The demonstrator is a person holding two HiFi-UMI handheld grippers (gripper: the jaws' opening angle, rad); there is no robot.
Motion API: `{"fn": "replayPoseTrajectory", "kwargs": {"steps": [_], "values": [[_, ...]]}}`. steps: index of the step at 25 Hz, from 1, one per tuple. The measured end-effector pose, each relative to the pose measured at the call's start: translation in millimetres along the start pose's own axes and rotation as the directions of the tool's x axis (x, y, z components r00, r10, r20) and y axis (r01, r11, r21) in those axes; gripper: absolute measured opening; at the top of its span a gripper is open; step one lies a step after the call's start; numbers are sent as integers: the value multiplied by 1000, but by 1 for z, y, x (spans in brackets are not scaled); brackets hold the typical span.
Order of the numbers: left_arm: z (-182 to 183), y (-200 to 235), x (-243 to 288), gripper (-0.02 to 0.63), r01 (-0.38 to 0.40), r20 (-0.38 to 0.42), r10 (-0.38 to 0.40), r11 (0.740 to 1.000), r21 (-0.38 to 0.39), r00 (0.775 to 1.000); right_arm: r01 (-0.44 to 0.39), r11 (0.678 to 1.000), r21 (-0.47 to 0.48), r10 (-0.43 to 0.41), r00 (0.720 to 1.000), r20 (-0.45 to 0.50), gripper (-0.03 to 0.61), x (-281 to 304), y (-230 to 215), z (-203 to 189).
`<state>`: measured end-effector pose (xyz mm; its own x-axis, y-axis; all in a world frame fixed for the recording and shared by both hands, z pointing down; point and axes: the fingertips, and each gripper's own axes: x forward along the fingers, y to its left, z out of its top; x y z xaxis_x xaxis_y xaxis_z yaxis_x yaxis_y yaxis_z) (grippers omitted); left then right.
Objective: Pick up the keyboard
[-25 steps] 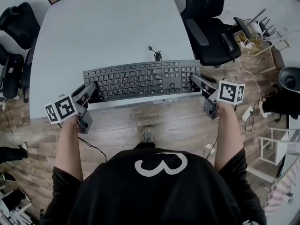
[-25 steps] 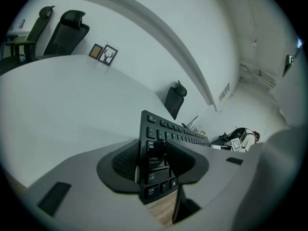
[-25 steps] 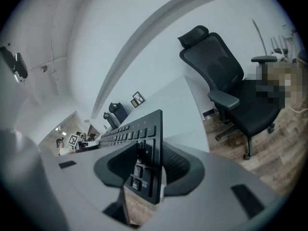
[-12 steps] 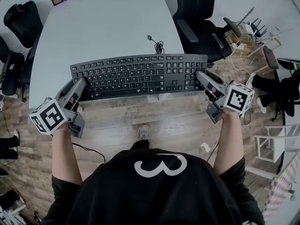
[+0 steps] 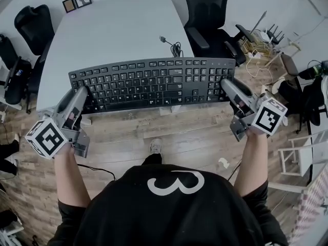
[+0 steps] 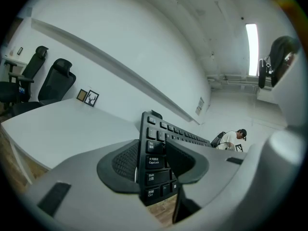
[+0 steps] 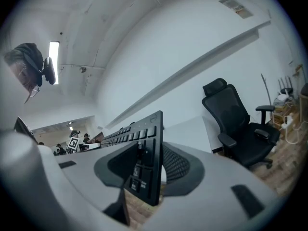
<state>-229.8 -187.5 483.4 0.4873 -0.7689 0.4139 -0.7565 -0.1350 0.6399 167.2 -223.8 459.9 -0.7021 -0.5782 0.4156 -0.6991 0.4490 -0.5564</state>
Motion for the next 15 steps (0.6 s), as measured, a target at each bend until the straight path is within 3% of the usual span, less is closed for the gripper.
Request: {"fn": "replayPoseTrajectory", "kwargs": {"steps": [4, 9, 15], "values": [[-2, 2, 1, 169, 14, 12, -14, 1000, -7, 1000, 6, 1000, -26, -6, 1000, 18, 156, -1, 2, 2], [6, -8, -7, 169, 0, 57, -4, 998, 64, 998, -47, 998, -44, 50, 996, 71, 156, -1, 0, 1], [-3, 4, 3, 169, 11, -3, -11, 1000, -23, 1000, -16, 1000, 7, 16, 1000, 7, 156, -1, 2, -1]]}}
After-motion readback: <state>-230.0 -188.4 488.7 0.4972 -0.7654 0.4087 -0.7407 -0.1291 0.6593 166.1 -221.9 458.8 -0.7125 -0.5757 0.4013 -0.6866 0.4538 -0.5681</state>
